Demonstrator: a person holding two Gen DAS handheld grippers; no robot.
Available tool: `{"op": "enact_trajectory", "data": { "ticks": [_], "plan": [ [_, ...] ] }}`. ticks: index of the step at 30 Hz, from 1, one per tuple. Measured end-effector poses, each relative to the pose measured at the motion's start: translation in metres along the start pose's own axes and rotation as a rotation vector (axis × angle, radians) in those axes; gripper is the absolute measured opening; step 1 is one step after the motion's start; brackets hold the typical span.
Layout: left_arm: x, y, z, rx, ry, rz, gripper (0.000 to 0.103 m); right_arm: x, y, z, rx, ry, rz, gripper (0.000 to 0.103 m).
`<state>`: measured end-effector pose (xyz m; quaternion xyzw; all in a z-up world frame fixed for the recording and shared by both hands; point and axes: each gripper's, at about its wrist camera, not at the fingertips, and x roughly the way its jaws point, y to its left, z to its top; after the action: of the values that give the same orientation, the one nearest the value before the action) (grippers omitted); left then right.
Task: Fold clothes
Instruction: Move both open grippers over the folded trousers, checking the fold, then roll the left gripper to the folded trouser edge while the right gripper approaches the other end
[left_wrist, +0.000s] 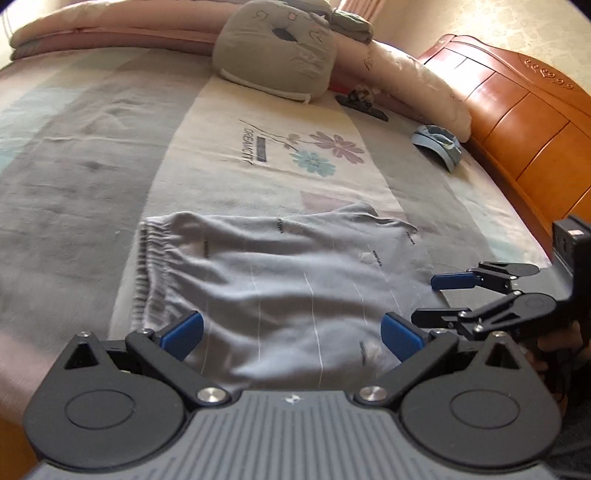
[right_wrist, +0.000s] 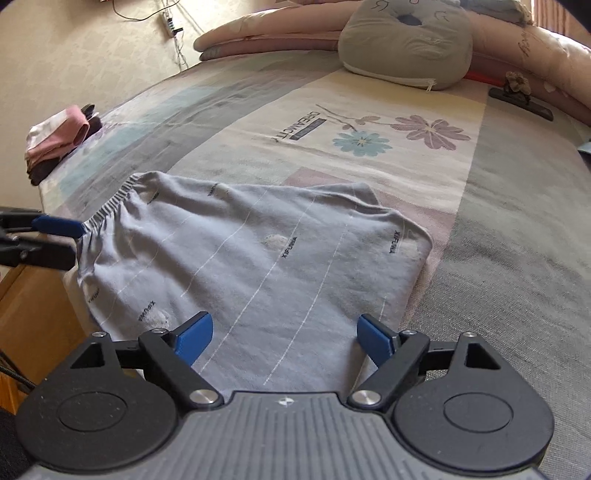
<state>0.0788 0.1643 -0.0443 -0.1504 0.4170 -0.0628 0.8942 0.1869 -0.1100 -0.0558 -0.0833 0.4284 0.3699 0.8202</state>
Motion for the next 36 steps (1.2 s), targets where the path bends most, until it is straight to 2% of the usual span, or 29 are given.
{"op": "enact_trajectory", "data": {
  "ticks": [4,6,11,13,15,21,27,31,36],
  "plan": [
    [0.012,0.020,-0.008,-0.100,0.043,0.018,0.101,0.000,0.005,0.001,-0.001,0.002,-0.021,0.089],
    [0.001,0.022,-0.006,-0.118,0.024,-0.001,0.101,-0.001,0.004,0.002,0.013,0.001,-0.022,0.090],
    [-0.023,0.032,0.015,-0.104,-0.077,0.010,0.101,-0.006,0.001,0.006,0.054,-0.004,-0.023,0.091],
    [-0.021,0.046,0.022,-0.133,-0.074,0.016,0.102,-0.008,-0.001,0.008,0.070,-0.006,-0.023,0.095],
    [-0.015,0.063,0.027,-0.176,-0.035,0.016,0.102,-0.010,-0.002,0.009,0.086,-0.008,-0.023,0.101],
    [0.009,0.110,0.033,-0.313,0.083,-0.134,0.101,-0.015,-0.011,0.012,0.257,-0.025,0.021,0.103],
    [0.030,0.129,0.038,-0.361,0.166,-0.255,0.102,-0.014,-0.008,0.010,0.372,-0.038,-0.017,0.103],
    [0.043,0.138,0.049,-0.396,0.200,-0.319,0.102,-0.013,-0.003,0.013,0.393,-0.043,-0.033,0.103],
    [0.060,0.136,0.062,-0.388,0.227,-0.366,0.102,-0.015,0.004,0.016,0.395,-0.061,-0.057,0.103]
  ]
}}
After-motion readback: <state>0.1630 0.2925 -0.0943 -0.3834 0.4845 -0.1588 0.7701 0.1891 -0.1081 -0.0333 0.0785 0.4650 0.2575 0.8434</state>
